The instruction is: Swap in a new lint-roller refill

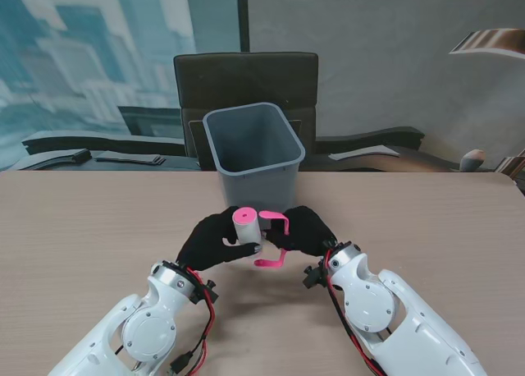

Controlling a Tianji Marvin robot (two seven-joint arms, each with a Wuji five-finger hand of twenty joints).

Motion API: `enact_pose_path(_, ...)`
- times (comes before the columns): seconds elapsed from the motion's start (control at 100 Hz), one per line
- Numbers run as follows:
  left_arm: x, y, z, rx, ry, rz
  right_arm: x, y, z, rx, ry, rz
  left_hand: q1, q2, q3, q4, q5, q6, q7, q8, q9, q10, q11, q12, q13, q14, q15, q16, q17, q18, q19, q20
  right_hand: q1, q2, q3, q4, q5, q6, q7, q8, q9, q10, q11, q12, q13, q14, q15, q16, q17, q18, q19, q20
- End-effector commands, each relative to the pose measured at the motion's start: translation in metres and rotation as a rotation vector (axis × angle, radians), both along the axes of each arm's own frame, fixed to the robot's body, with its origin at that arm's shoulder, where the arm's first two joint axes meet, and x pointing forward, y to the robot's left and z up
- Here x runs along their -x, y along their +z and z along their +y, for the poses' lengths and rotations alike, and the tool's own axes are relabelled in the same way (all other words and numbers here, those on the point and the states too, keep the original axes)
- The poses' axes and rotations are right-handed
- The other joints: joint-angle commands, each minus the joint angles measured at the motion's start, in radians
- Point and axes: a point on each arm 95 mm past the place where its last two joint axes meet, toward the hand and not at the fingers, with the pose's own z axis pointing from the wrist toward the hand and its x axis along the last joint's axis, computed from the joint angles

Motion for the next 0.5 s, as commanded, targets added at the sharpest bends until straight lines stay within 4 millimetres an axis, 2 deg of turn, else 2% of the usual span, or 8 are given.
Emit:
enact_pose_path(0.0, -0.001, 0.007, 0.001, -0.014, 0.0, -0.005, 0.003, 0.0, -0.002, -0.001, 0.003, -0.009, 0.205, 0.134, 0.294, 0.12, 0.089, -0.231, 0.125, 0.008, 0.037, -0.035, -0.019, -0.055, 0.031, -0.006, -0.038, -0.027, -0.011, -0.037, 0.015, 0.001, -0.048, -0.053, -0.017, -0.054, 0.126, 0.08, 0.003, 0.011, 0.084, 0.061, 0.177, -0.008, -0.028, -0.254, 0.123, 0.033, 0.061, -0.265, 0.2, -0.04)
enact_pose_path(0.12, -0.001, 0.013, 0.003, -0.027, 0.003, -0.014, 0.002, 0.004, -0.014, 0.029, -0.009, -0.053, 0.222, 0.137, 0.255, 0.047, 0.135, -0.191, 0.048, -0.08, 0.04, -0.02, -0.062, -0.134, 0.028, 0.004, -0.073, -0.058, -0.013, -0.031, 0.001, -0.007, -0.095, 0.02, -0.096, -0.075, 0.126, 0.087, -0.013, 0.018, 0.084, 0.059, 0.176, -0.008, -0.028, -0.27, 0.121, 0.033, 0.061, -0.271, 0.2, -0.045)
enact_pose_path(0.23, -0.001, 0.024, 0.006, -0.03, -0.002, -0.04, 0.002, 0.005, -0.024, 0.045, 0.009, -0.07, 0.23, 0.159, 0.179, -0.026, 0.161, -0.162, -0.013, -0.137, 0.027, -0.016, -0.038, -0.172, 0.027, 0.004, -0.085, -0.07, -0.014, -0.029, -0.006, -0.011, -0.12, 0.118, -0.188, -0.081, 0.122, 0.094, -0.037, 0.019, 0.084, 0.059, 0.174, -0.008, -0.027, -0.281, 0.118, 0.033, 0.062, -0.274, 0.2, -0.043)
enact_pose_path(0.3, -0.002, 0.035, 0.008, -0.029, -0.003, -0.071, 0.003, 0.003, -0.029, 0.055, 0.028, -0.061, 0.239, 0.169, 0.159, -0.043, 0.169, -0.157, -0.022, -0.145, 0.028, -0.015, -0.03, -0.18, 0.032, 0.005, -0.086, -0.072, -0.014, -0.029, -0.006, -0.011, -0.124, 0.113, -0.206, -0.082, 0.118, 0.091, -0.048, 0.016, 0.084, 0.059, 0.17, -0.009, -0.027, -0.284, 0.117, 0.033, 0.062, -0.273, 0.2, -0.043)
enact_pose_path(0.41, 0.0, 0.055, 0.009, -0.004, -0.015, -0.09, 0.003, 0.001, -0.032, 0.075, 0.049, -0.047, 0.254, 0.178, 0.139, -0.051, 0.17, -0.158, -0.024, -0.145, 0.025, -0.014, -0.026, -0.185, 0.03, 0.007, -0.086, -0.073, -0.016, -0.024, -0.013, -0.014, -0.128, 0.051, -0.199, -0.081, 0.112, 0.072, -0.083, 0.013, 0.084, 0.056, 0.159, -0.011, -0.026, -0.298, 0.114, 0.03, 0.062, -0.279, 0.2, -0.057)
enact_pose_path(0.49, -0.002, 0.071, 0.011, -0.017, -0.031, -0.142, 0.003, -0.001, -0.033, 0.078, 0.056, -0.033, 0.258, 0.184, 0.127, -0.059, 0.174, -0.164, -0.027, -0.144, 0.029, -0.023, -0.027, -0.19, 0.035, 0.006, -0.091, -0.076, -0.007, -0.024, -0.015, -0.015, -0.148, 0.041, -0.197, -0.085, 0.112, 0.071, -0.089, 0.014, 0.084, 0.055, 0.157, -0.011, -0.026, -0.3, 0.113, 0.03, 0.062, -0.279, 0.2, -0.058)
